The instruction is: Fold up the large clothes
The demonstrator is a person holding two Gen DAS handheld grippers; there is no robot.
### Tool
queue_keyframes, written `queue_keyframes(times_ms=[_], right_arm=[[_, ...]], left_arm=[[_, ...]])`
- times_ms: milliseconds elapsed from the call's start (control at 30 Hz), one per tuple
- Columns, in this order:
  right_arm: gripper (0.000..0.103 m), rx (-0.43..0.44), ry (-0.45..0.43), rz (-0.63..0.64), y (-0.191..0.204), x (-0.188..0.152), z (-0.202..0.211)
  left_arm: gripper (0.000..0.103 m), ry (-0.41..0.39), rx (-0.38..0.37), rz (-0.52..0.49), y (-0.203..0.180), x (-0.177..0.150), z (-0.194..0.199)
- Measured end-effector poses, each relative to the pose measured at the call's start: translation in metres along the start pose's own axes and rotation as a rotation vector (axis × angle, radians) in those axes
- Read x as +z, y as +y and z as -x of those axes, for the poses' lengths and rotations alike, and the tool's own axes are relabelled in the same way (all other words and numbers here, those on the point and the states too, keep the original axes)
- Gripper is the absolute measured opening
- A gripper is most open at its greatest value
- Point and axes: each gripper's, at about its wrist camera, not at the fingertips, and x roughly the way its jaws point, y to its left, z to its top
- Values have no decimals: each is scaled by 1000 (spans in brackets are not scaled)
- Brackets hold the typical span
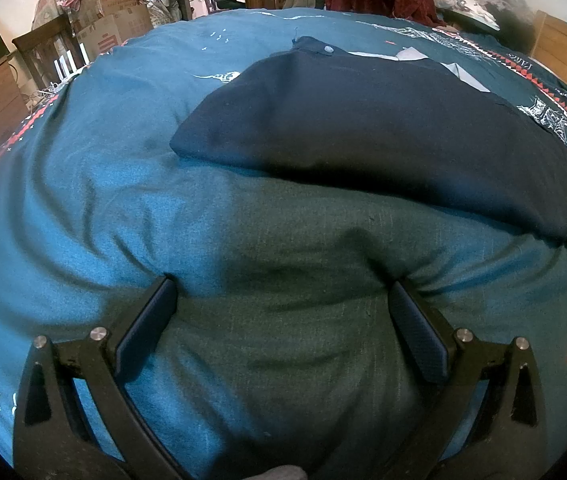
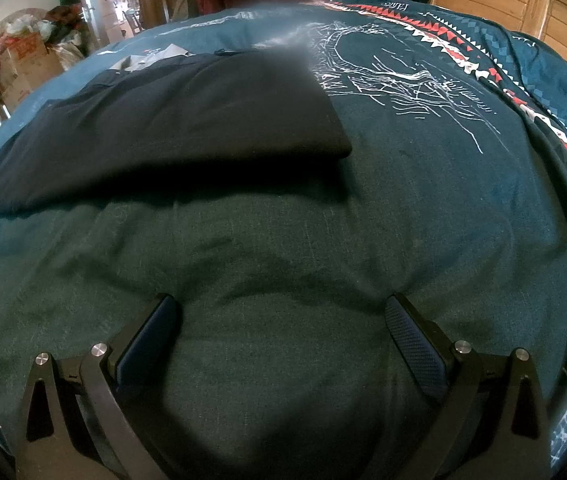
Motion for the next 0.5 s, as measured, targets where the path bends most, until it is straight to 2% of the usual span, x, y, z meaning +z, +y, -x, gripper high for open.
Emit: queue_keyframes(times_ms=[500], right_arm=[[103,3,1,-1,2,1,-1]], left_arm=[[103,0,0,0,0,0,0]])
